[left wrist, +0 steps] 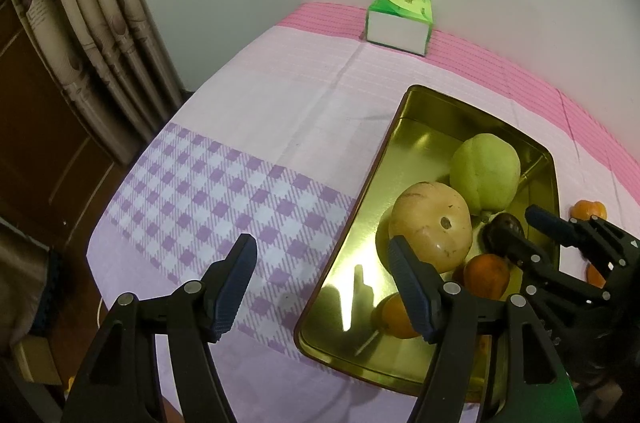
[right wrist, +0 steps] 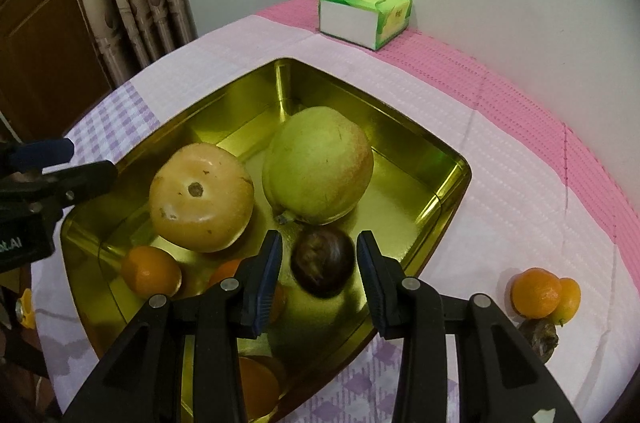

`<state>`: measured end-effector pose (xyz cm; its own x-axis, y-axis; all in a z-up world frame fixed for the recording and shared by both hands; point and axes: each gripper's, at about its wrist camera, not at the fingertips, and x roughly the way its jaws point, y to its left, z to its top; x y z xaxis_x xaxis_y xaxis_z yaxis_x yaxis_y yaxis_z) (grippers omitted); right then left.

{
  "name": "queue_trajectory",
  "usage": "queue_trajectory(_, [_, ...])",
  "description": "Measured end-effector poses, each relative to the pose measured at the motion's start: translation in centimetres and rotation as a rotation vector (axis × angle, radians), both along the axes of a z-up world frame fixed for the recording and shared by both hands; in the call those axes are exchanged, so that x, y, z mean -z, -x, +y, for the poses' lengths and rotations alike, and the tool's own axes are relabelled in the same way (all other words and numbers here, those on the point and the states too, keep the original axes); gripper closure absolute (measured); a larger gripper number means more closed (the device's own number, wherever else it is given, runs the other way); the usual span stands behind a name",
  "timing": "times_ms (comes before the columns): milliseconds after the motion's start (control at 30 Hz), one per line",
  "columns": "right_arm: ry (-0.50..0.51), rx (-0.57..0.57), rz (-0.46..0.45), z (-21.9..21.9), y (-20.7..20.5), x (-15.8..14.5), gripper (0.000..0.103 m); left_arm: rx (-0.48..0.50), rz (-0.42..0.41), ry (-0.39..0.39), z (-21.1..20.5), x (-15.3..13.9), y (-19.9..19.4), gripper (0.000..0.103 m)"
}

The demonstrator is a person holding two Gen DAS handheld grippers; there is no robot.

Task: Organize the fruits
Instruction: 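Carry the dark brown fruit into the tin and release it with the right gripper, then move the right gripper back to the pile and close on a tangerine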

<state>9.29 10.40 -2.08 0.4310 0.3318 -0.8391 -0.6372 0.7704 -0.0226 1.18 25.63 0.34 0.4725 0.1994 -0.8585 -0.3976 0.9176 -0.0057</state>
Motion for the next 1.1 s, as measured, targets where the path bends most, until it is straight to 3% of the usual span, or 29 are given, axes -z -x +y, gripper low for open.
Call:
queue_trajectory(567, [-0.1,0.053,-0.027,-4.6,1.9,-3.5,0.064,0.02,0.004,-0.015,-0.6,-0.1,-0.1,0.034])
queue_trajectory(800, [-0.076,0.171,-0.039,-11.4,2.7,-3.6,0.063,0.02,0.005,-0.014,-0.6,-0.1,-0.1,0.034])
queue_trajectory(1100, [-0.053,0.355,0.013,-20.4,3.5,-2.0,0.063,0.045,0.002,-0.032,-1.1,-0.2,-0.1,0.031])
